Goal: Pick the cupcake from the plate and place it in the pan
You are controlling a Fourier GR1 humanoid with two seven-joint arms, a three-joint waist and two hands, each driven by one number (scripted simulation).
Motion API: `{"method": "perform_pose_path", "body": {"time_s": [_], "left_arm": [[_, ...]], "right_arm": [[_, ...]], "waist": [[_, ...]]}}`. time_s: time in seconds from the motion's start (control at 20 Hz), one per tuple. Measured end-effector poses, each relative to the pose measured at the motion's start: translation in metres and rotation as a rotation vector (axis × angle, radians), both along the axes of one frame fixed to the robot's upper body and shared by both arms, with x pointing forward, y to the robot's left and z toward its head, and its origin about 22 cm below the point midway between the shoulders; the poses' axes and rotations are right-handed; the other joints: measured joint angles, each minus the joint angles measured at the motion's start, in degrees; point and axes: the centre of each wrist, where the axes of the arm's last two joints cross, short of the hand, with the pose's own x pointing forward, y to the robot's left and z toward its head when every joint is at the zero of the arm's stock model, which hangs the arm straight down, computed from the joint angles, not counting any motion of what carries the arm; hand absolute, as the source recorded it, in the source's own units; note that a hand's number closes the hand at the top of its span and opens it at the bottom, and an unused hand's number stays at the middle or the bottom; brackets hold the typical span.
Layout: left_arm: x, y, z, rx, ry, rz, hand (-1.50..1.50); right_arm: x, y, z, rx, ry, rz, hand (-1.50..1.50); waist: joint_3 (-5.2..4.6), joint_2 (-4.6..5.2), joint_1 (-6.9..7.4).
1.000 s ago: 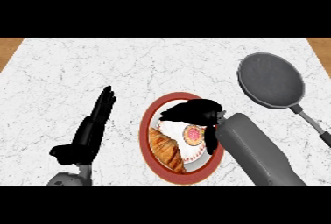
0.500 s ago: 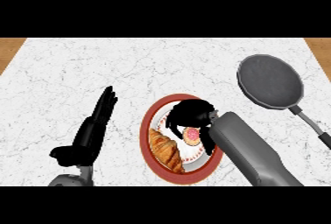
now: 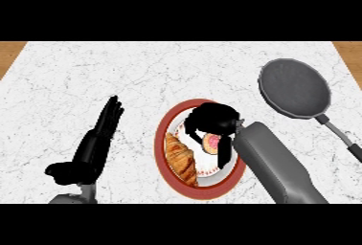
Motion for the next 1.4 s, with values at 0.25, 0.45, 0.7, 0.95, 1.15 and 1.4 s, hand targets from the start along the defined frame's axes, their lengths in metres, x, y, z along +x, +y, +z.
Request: {"method": "perform_pose_path", "body": {"time_s": [0.25, 0.45, 0.7, 0.95, 1.15, 1.4], "left_arm": [[-0.006, 0.011, -0.004, 0.004, 0.020, 0.040, 0.00], [-0.009, 0.016, -0.009, 0.007, 0.028, 0.067, 0.00], [-0.009, 0.015, -0.008, 0.007, 0.026, 0.069, 0.00], [-0.008, 0.007, -0.007, 0.005, 0.017, 0.040, 0.00], [-0.005, 0.000, -0.007, 0.000, 0.010, 0.015, 0.00], [0.000, -0.002, -0.005, 0.001, 0.008, 0.004, 0.00]], "right_arm": [[-0.006, -0.019, -0.005, 0.055, -0.027, -0.384, 1.50], [-0.019, -0.023, 0.003, 0.115, -0.118, -0.665, 1.50], [-0.043, -0.018, 0.043, 0.287, -0.274, -0.870, 1.50], [-0.081, -0.022, 0.081, 0.439, -0.317, -1.030, 1.50], [-0.099, -0.041, 0.098, 0.524, -0.303, -1.158, 1.50], [-0.085, -0.068, 0.098, 0.615, -0.288, -1.272, 1.50]], "waist": [[0.04, -0.51, -2.78], [0.05, -0.90, -4.16], [0.09, -0.85, -3.91], [0.13, -0.31, -2.47], [0.15, 0.11, -1.45], [0.18, 0.45, -0.53]]}}
